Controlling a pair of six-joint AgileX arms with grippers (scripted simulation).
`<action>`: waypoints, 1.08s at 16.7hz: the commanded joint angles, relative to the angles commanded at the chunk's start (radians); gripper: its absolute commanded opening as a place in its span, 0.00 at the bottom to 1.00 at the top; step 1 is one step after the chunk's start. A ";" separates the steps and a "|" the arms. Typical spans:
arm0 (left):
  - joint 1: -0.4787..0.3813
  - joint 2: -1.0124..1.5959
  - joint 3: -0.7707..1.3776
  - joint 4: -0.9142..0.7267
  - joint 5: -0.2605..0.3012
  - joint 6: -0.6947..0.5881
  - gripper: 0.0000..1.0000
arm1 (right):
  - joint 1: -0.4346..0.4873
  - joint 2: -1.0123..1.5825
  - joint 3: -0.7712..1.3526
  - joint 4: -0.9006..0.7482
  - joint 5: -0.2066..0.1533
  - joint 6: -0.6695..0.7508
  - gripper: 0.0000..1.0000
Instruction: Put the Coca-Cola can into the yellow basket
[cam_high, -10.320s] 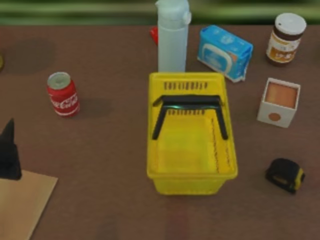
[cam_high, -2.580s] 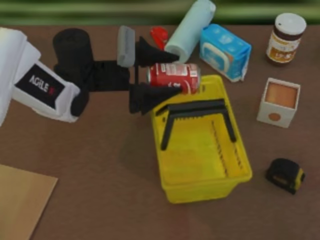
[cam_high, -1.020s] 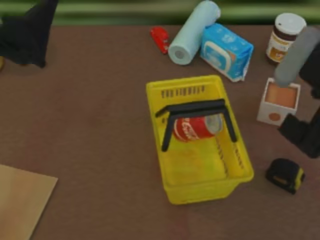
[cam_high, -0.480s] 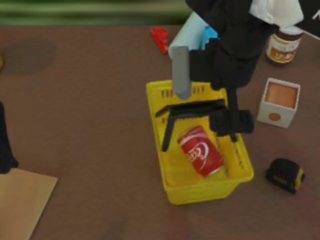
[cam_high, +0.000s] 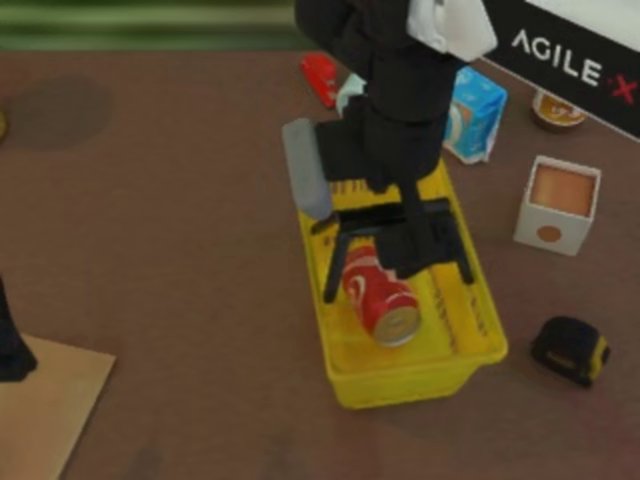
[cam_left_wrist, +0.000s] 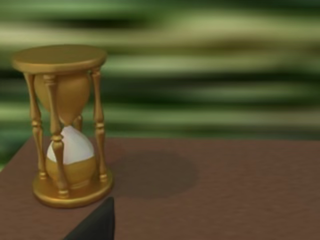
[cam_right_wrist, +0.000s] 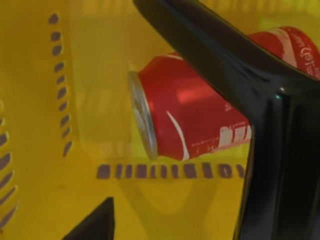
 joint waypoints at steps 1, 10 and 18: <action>0.000 0.000 0.000 0.000 0.000 0.000 1.00 | 0.000 0.000 0.000 0.000 0.000 0.000 1.00; 0.000 0.000 0.000 0.000 0.000 0.000 1.00 | 0.000 -0.007 -0.086 0.079 0.000 0.000 1.00; 0.000 0.000 0.000 0.000 0.000 0.000 1.00 | 0.001 -0.007 -0.091 0.084 0.000 0.001 0.70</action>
